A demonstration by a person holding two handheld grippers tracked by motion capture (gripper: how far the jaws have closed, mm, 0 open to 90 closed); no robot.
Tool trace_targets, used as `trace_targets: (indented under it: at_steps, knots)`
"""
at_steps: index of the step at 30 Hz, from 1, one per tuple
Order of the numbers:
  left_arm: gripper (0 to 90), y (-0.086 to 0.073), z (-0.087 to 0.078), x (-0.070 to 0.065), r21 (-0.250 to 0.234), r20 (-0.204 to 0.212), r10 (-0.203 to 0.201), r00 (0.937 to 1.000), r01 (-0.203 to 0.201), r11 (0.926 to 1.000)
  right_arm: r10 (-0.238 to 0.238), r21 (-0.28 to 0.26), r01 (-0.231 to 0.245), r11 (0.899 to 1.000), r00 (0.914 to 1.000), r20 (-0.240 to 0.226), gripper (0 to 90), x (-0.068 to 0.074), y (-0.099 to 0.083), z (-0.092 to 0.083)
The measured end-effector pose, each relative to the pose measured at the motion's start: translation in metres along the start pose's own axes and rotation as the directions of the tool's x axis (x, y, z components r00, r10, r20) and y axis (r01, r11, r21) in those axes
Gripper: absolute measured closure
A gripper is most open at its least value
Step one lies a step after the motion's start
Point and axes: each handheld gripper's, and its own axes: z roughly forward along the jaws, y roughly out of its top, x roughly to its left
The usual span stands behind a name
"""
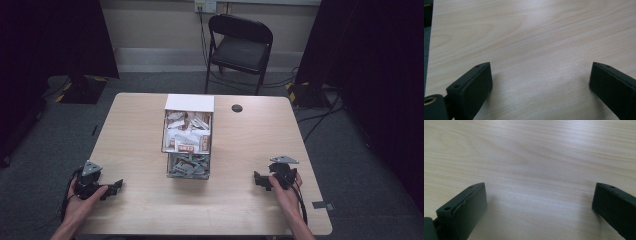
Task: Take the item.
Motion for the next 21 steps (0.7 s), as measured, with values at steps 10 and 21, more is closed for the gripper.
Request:
trace_targets:
  at_steps: [10,21]
  knots:
    - [15.9,0.0018,-0.0027,-0.0023,-0.007,0.022,-0.004,0.9998,0.004,1.0000,-0.017,0.000,0.017,1.000,0.9997,-0.017,0.0,-0.0011,-0.0005,-0.0005]
    - [21.3,0.0050,-0.0097,-0.0033,-0.026,0.063,-0.002,0.9980,0.003,0.9996,-0.018,0.000,0.018,1.000,0.9997,-0.019,0.0,-0.0013,-0.0005,-0.0004]
